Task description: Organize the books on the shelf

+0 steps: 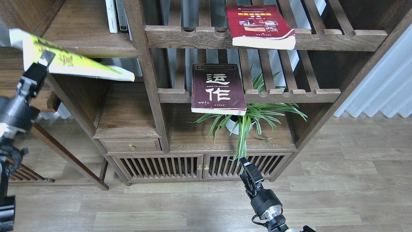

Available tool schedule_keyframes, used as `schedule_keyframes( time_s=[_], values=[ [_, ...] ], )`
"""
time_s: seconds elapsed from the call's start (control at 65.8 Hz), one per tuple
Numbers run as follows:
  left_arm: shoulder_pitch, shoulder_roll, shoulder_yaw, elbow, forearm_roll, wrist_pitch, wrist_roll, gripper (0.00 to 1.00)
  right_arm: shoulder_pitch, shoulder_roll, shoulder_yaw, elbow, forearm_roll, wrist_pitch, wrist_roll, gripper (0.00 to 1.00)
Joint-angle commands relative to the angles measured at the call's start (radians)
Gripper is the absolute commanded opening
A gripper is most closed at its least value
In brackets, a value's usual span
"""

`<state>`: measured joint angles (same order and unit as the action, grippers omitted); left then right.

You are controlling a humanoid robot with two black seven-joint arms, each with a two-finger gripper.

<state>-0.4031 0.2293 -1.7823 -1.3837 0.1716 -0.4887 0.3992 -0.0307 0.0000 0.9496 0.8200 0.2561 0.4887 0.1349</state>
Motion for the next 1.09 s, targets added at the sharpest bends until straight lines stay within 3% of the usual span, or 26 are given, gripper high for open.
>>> schedule_keyframes(
  time_s=[0.0,0.152,0.821,1.079],
  values=[
    [-0.026,0.041,0.003,0.0,0.0,0.0,0.004,0.03,0.0,0.0,0.0,-0.001,0.002,0.0,0.0,0.99],
    [-0.048,0.108,0.026,0.002,0.0,0.0,0.038,0.04,0.0,0.0,-0.002,-0.001,0.0,0.0,-0.001,0.99],
    [-0.229,0.191,0.081,0.009,0.006,0.0,0.043,0.04,0.006,0.0,-0.005,-0.001,0.0,0.0,-0.001,0.99],
    [-0.229,0.26,0.078,0.032,0.052,0.0,0.089,0.04,0.006,0.0,-0.003,-0.001,0.0,0.0,-0.001,0.99]
  ],
)
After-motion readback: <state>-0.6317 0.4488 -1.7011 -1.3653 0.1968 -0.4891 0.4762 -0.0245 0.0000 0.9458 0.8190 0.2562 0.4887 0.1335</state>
